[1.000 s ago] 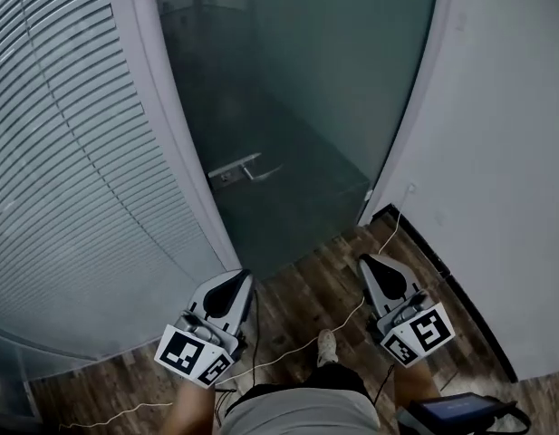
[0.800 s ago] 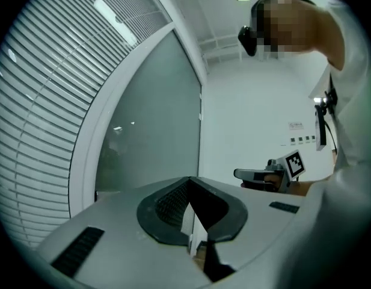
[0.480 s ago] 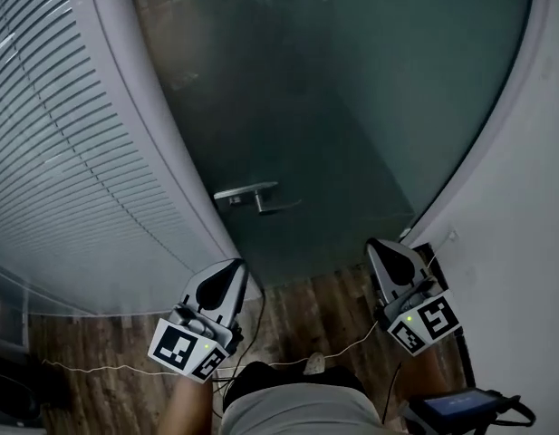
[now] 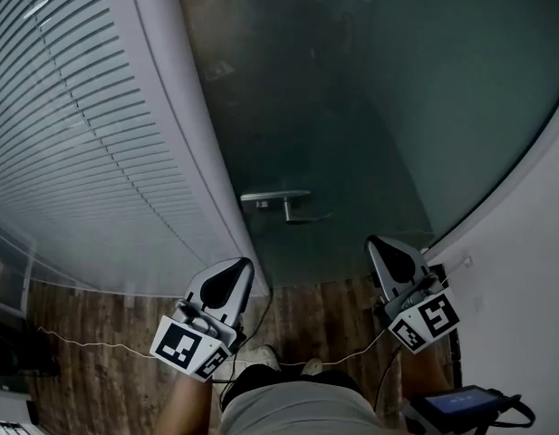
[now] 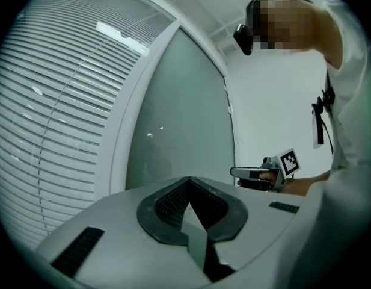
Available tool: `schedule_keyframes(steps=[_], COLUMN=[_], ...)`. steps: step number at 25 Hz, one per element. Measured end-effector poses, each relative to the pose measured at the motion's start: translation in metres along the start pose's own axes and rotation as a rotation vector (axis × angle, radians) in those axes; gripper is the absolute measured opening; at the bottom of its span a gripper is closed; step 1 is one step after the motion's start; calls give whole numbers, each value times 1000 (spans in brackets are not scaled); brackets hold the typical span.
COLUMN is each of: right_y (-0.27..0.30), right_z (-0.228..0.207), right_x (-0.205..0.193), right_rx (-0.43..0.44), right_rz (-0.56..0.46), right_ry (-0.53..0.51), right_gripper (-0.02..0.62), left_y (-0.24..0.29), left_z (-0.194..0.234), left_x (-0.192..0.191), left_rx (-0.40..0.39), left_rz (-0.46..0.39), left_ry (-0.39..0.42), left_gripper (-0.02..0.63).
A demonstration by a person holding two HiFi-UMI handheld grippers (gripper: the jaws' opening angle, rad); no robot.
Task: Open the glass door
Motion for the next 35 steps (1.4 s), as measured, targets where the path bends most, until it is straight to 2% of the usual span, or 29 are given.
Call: schedule_keyframes(steps=[12, 20, 25, 30, 31, 32, 34, 35], right_y=[36, 48, 59, 71, 73, 73, 74, 77], right_z=[37, 24, 14, 12, 12, 13, 15, 16], right_x=[-3, -21, -30, -58, -63, -67, -79, -85], right_rx=[-91, -146, -100, 3, 22, 42, 89, 113], right_rz=[41, 87, 125, 230, 245, 253, 260, 268], right_ry=[-50, -57, -105, -266, -291, -309, -336, -344], right_gripper=[0, 0, 0, 2, 54, 78, 83, 117], left_y=[-28, -30, -19, -8, -7, -6, -3, -2], left_z=[52, 60, 54, 45, 43, 41, 36, 36], left_x=[-1, -20, -28, -37, -39, -42, -49, -53], left_rx=[-77, -62, -47, -20, -15, -10, 2, 11], left_rz=[-25, -16, -5, 19, 22, 25, 32, 37], left_ry=[-40, -83, -99, -122, -124, -126, -130, -134], left_gripper=[1, 2, 0, 2, 1, 0, 0, 0])
Point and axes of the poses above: the fingertips, and each gripper's own axes: y forward along the fingers, z to its left, x out of its top, the point moved 1 cm from there along -y, backward along the fingers, and after that the axes turned 13 degrees about -x, right-handed, at the moved point
